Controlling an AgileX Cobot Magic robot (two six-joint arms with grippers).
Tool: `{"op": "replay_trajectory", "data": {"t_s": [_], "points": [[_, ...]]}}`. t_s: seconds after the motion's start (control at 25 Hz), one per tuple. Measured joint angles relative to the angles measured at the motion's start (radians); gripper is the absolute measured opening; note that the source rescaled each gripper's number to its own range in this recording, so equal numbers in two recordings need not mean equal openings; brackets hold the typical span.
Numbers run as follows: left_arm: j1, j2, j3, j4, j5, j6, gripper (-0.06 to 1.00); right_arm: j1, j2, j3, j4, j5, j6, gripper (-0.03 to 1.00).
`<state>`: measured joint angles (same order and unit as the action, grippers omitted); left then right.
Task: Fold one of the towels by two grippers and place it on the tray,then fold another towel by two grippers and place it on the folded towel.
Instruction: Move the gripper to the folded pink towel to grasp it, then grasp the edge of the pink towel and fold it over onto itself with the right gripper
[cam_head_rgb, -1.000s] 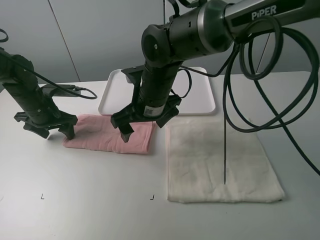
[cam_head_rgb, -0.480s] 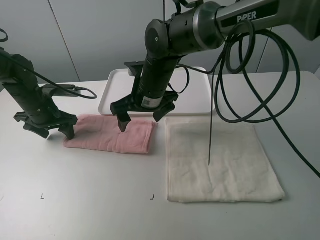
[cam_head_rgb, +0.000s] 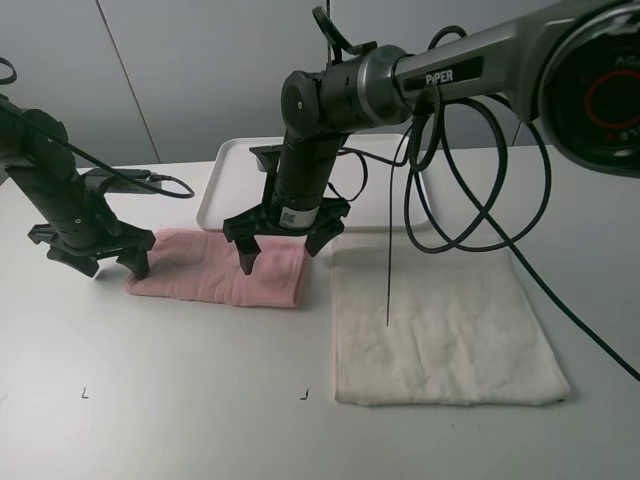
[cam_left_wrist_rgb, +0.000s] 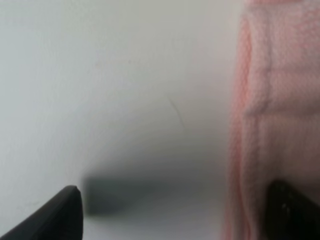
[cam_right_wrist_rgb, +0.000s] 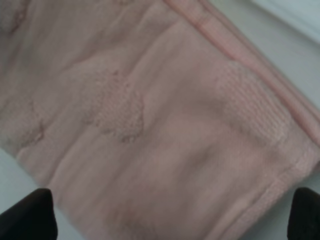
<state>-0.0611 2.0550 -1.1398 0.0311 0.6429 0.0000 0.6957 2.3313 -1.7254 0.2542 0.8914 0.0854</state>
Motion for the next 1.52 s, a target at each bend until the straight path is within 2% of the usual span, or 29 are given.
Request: {"op": "replay_trajectory", "data": {"t_s": [0.36,0.68,0.76,0.92,1.04,1.12,1.2,1.24,1.52], "points": [[0.000,0.000,0.000,0.000,0.000,0.000,0.95,-0.021,0.036,0.000,0.074,0.020,0.007,1.00],[0.000,0.000,0.000,0.000,0.002,0.000,0.95,-0.021,0.038,-0.003,0.077,0.023,0.007,0.99],[0.000,0.000,0.000,0.000,0.002,0.000,0.95,-0.021,0.043,-0.003,0.077,0.023,0.007,0.90],[0.000,0.000,0.000,0.003,0.002,0.000,0.95,-0.021,0.060,-0.010,0.082,0.023,0.007,0.62],[0.000,0.000,0.000,0.005,0.002,0.000,0.95,-0.021,0.069,-0.012,0.100,0.023,0.005,0.45],[0.000,0.000,0.000,0.008,0.002,0.000,0.95,-0.021,0.073,-0.012,0.102,0.021,0.000,0.31],[0.000,0.000,0.000,0.008,0.002,0.000,0.95,-0.021,0.077,-0.012,0.113,0.011,-0.013,0.11],[0.000,0.000,0.000,0.008,0.002,0.000,0.95,-0.019,0.077,-0.012,0.119,0.009,-0.018,0.06],[0.000,0.000,0.000,0.008,0.002,0.000,0.95,-0.019,0.077,-0.012,0.120,0.007,-0.039,0.05]]}}
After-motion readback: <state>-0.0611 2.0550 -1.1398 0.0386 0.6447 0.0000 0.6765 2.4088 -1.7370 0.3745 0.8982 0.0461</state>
